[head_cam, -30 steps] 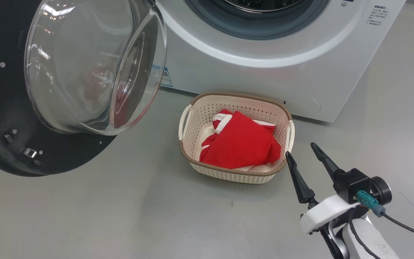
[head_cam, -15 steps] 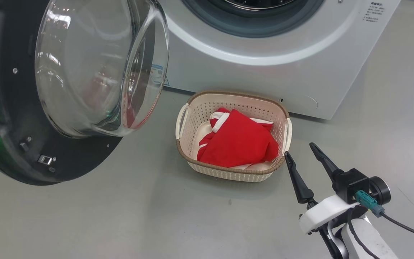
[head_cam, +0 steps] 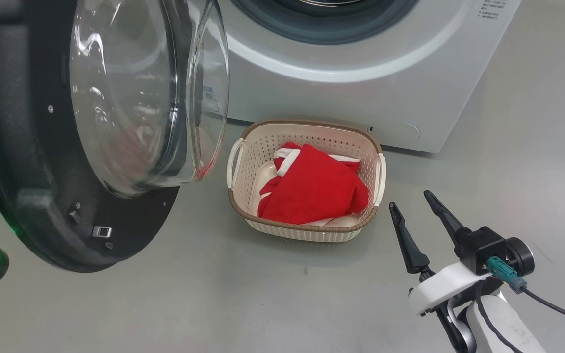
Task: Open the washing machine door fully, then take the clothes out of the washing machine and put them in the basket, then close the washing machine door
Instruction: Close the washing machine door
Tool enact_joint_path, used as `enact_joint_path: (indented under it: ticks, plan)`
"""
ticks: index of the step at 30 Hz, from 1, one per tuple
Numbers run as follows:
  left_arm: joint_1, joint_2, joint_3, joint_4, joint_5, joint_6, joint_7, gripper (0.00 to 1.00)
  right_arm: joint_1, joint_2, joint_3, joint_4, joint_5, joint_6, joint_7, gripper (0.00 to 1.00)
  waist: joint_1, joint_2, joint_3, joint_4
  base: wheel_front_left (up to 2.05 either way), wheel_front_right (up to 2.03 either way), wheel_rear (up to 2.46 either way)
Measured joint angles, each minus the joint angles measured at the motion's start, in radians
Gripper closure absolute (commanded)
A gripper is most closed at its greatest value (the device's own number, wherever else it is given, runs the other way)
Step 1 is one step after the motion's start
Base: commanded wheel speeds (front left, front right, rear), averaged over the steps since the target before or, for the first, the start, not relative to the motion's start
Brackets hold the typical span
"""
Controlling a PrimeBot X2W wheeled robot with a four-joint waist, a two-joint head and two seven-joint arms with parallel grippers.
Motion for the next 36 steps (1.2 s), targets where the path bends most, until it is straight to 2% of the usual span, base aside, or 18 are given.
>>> enact_joint_path:
  ticks: [17, 36]
  plan:
    - [0.073, -0.039, -0.015, -0.243, -0.007, -0.003, 0.117, 1.00, -0.032, 0.010, 0.002, -0.021, 0.000, -0.001, 0.000, 0.00, 0.0000, 0.0000, 0.037, -0.084, 0.00, 0.00, 0.00]
    - [0.076, -0.062, -0.035, -0.443, -0.007, -0.003, 0.177, 1.00, -0.098, 0.019, 0.005, -0.073, 0.015, -0.012, 0.000, 0.00, 0.0000, 0.0000, 0.109, -0.267, 0.00, 0.00, 0.00]
